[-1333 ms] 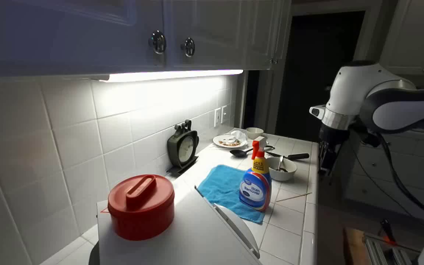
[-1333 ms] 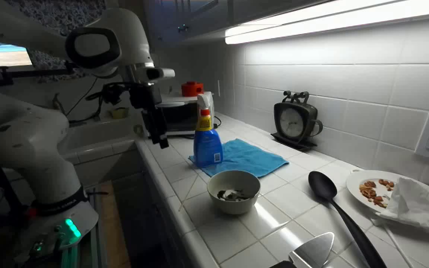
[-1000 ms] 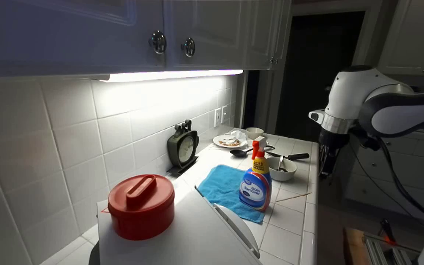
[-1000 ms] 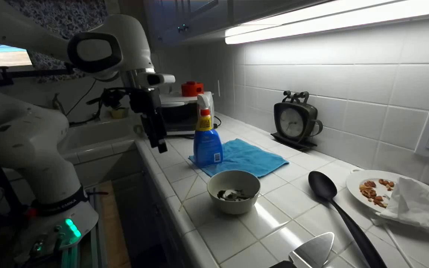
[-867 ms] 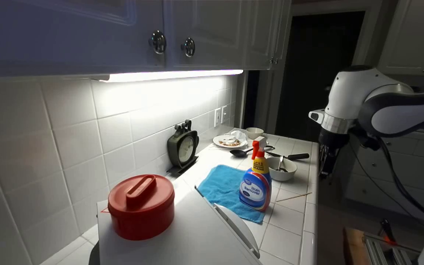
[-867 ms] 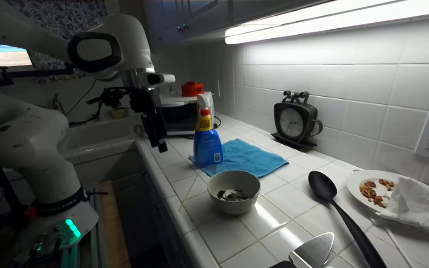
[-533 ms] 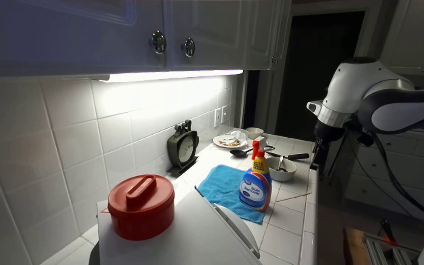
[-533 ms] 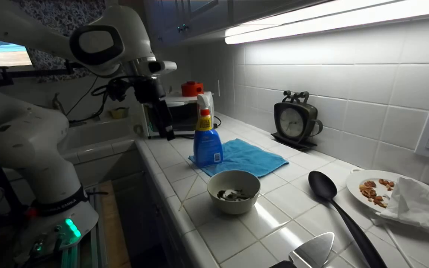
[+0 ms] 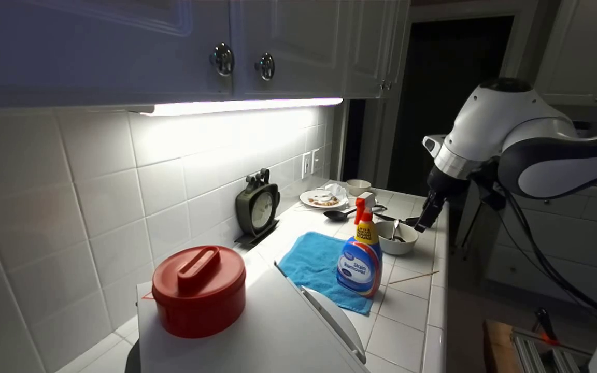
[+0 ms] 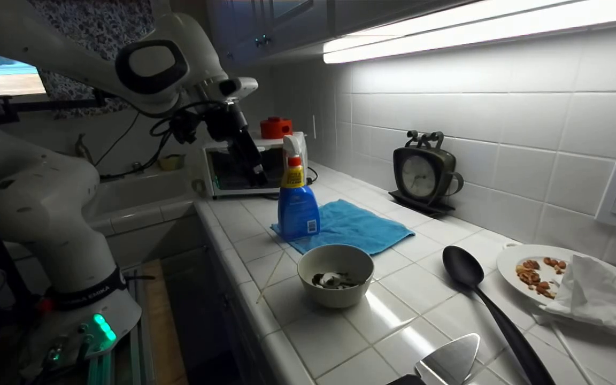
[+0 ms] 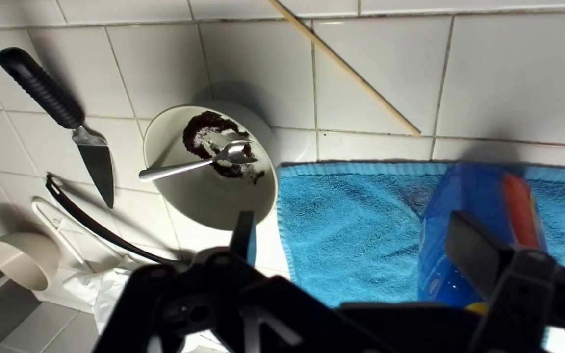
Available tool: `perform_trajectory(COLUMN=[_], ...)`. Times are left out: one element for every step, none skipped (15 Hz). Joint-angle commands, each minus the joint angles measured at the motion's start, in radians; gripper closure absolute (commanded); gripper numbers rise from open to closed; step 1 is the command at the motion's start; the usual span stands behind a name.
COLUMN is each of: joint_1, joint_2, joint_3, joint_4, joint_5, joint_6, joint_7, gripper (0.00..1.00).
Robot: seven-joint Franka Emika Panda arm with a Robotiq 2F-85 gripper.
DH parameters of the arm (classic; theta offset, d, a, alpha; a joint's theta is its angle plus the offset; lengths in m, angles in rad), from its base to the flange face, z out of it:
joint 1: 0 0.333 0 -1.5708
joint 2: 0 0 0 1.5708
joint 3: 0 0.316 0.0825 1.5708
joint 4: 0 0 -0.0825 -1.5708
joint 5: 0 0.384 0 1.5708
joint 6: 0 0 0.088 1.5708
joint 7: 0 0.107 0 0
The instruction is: Spray some contents from the spray bottle
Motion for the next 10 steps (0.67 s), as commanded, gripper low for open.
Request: perform_trajectory(joint_1=[0.004,0.004,0.004,-0.033,-0.040,-0.041,-0.053,-0.053,-0.054,-0.058], joint_2=[0.004,0.007,0.008,0.006,0.008,0.012,0.016,0.018,0.022,0.024], joint_3=[-0.002,-0.002,-0.002,0.030,0.042,0.049,0.064,0.068,0.076,0.085], joint_4=[0.002,0.002,0.002,0.002,0.004,0.006,0.007,0.008,0.008,0.007], joint_5=[-0.002,-0.002,-0.002,-0.035,-0.038,-0.037,-0.043,-0.028,-0.017,-0.014], joint_6=[0.000,0.003,0.003,0.024,0.042,0.071,0.091,0.110,0.125,0.139], joint_7=[0.002,0.002,0.002,0.067,0.099,0.122,0.146,0.164,0.185,0.205], gripper=[0.00,0.00,0.00,0.00,0.00,0.00,0.00,0.00,0.00,0.00])
